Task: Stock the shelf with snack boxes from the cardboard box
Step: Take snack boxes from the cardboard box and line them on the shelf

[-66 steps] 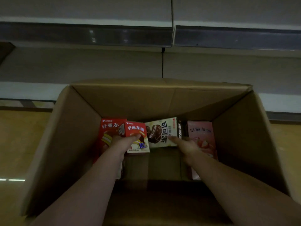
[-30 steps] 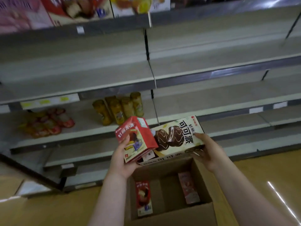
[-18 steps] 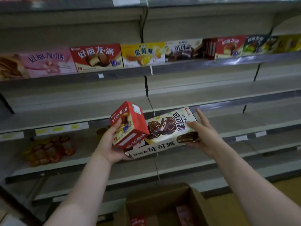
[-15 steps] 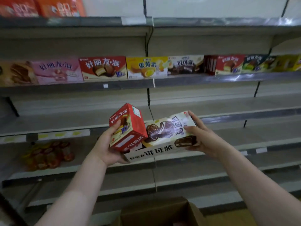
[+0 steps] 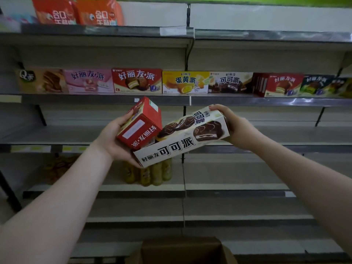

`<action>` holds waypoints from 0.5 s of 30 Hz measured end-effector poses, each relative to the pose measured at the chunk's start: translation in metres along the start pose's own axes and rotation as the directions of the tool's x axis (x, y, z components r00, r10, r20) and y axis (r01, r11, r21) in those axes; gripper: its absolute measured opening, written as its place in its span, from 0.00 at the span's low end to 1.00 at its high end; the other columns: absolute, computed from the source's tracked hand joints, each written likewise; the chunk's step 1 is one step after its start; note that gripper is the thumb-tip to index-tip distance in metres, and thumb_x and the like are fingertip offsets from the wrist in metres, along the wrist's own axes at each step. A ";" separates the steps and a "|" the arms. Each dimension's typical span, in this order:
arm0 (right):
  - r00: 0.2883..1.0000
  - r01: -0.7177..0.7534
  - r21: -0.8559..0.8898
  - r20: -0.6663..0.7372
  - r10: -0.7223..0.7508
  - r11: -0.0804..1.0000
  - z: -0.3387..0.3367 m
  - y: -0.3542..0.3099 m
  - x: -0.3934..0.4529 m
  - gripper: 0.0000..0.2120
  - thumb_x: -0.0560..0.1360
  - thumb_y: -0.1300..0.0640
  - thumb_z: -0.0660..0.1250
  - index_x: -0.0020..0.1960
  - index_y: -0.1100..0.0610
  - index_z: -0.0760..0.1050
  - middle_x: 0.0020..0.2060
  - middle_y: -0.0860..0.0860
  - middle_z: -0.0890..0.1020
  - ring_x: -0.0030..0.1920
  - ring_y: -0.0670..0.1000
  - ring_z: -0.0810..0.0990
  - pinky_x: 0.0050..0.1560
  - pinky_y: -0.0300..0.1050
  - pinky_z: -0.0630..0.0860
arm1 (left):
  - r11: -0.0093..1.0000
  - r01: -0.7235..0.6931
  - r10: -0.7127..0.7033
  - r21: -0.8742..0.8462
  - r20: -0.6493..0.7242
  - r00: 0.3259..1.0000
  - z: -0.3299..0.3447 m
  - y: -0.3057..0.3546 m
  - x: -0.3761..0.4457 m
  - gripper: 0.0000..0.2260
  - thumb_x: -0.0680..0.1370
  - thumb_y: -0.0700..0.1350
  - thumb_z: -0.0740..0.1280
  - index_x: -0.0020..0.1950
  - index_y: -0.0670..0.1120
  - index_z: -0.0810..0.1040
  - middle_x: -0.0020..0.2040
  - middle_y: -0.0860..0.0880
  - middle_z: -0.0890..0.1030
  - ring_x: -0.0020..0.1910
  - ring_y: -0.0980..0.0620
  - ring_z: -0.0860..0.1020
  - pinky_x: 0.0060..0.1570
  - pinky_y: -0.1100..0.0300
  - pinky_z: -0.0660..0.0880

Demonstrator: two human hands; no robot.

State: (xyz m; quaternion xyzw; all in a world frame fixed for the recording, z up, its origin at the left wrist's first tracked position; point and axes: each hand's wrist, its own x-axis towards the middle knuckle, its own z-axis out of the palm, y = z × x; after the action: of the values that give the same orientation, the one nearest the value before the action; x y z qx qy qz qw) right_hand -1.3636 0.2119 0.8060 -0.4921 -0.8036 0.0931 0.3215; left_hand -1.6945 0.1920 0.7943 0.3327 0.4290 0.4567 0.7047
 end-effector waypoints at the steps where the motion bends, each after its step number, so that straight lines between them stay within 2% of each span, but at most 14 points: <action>1: 0.996 0.063 -0.030 -0.060 -0.065 0.998 -0.003 0.004 0.002 0.39 0.67 0.57 0.77 0.68 0.35 0.61 0.52 0.56 0.78 0.52 0.57 0.77 0.57 0.56 0.76 | 0.999 -0.028 0.028 -0.028 0.001 1.000 0.003 0.000 -0.004 0.29 0.65 0.65 0.68 0.63 0.52 0.78 0.62 0.39 0.79 0.60 0.31 0.73 0.57 0.26 0.63; 4: 0.972 0.193 -0.110 -0.116 -0.205 0.975 -0.018 0.006 0.003 0.33 0.61 0.42 0.76 0.64 0.43 0.70 0.62 0.53 0.67 0.65 0.59 0.66 0.67 0.58 0.65 | 0.981 -0.089 0.086 -0.170 -0.024 0.996 0.004 -0.003 -0.009 0.27 0.66 0.64 0.68 0.60 0.49 0.79 0.60 0.37 0.79 0.59 0.28 0.71 0.59 0.21 0.51; 5: 0.973 0.195 -0.039 -0.116 -0.198 0.980 -0.022 0.001 0.003 0.32 0.60 0.39 0.75 0.60 0.46 0.72 0.64 0.50 0.67 0.67 0.57 0.67 0.68 0.56 0.66 | 0.974 -0.080 0.084 -0.210 0.010 0.996 0.004 -0.006 -0.008 0.29 0.66 0.64 0.68 0.60 0.48 0.78 0.62 0.35 0.77 0.61 0.27 0.70 0.60 0.21 0.50; 6: 0.984 0.146 0.089 -0.111 -0.136 0.985 -0.027 -0.009 0.001 0.28 0.60 0.40 0.75 0.56 0.47 0.73 0.62 0.48 0.70 0.65 0.53 0.71 0.66 0.52 0.69 | 0.971 -0.071 0.086 -0.227 0.055 0.995 0.004 -0.007 -0.008 0.30 0.66 0.65 0.68 0.60 0.47 0.77 0.64 0.34 0.75 0.62 0.25 0.69 0.60 0.20 0.51; 8: 0.999 0.029 0.363 -0.030 -0.019 0.931 -0.028 -0.021 0.001 0.20 0.64 0.50 0.77 0.52 0.48 0.74 0.51 0.48 0.79 0.51 0.49 0.81 0.51 0.45 0.80 | 0.975 -0.043 0.069 -0.220 0.113 0.991 0.007 -0.011 -0.008 0.30 0.67 0.65 0.68 0.61 0.46 0.76 0.65 0.34 0.74 0.63 0.24 0.67 0.58 0.21 0.55; 10: 0.998 -0.064 0.467 0.028 0.057 0.882 -0.021 -0.021 0.003 0.18 0.66 0.54 0.77 0.51 0.51 0.74 0.43 0.50 0.81 0.41 0.48 0.84 0.39 0.41 0.80 | 0.981 -0.016 0.040 -0.195 0.119 0.992 0.009 -0.017 -0.006 0.30 0.67 0.63 0.68 0.64 0.48 0.76 0.64 0.35 0.77 0.63 0.25 0.69 0.58 0.20 0.56; 13: 0.982 -0.171 0.590 0.034 0.188 0.789 -0.006 -0.011 -0.001 0.25 0.63 0.50 0.77 0.54 0.57 0.74 0.45 0.56 0.83 0.42 0.54 0.85 0.43 0.50 0.82 | 0.984 -0.003 0.019 -0.177 0.086 0.996 0.005 -0.026 -0.004 0.29 0.68 0.60 0.68 0.66 0.49 0.75 0.63 0.36 0.78 0.63 0.28 0.72 0.58 0.19 0.56; 15: 0.957 -0.256 0.676 0.079 0.278 0.691 0.005 0.000 -0.009 0.31 0.58 0.46 0.78 0.55 0.57 0.74 0.47 0.59 0.84 0.44 0.58 0.85 0.47 0.55 0.82 | 0.983 -0.001 0.007 -0.185 0.030 1.000 -0.001 -0.031 -0.003 0.30 0.68 0.60 0.69 0.66 0.48 0.75 0.62 0.37 0.78 0.63 0.29 0.72 0.57 0.19 0.56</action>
State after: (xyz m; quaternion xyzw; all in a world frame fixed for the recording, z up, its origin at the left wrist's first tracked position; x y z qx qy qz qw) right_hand -1.3637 0.2049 0.7982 -0.4529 -0.6286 0.4187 0.4738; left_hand -1.6849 0.1780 0.7677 0.2736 0.3731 0.4909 0.7382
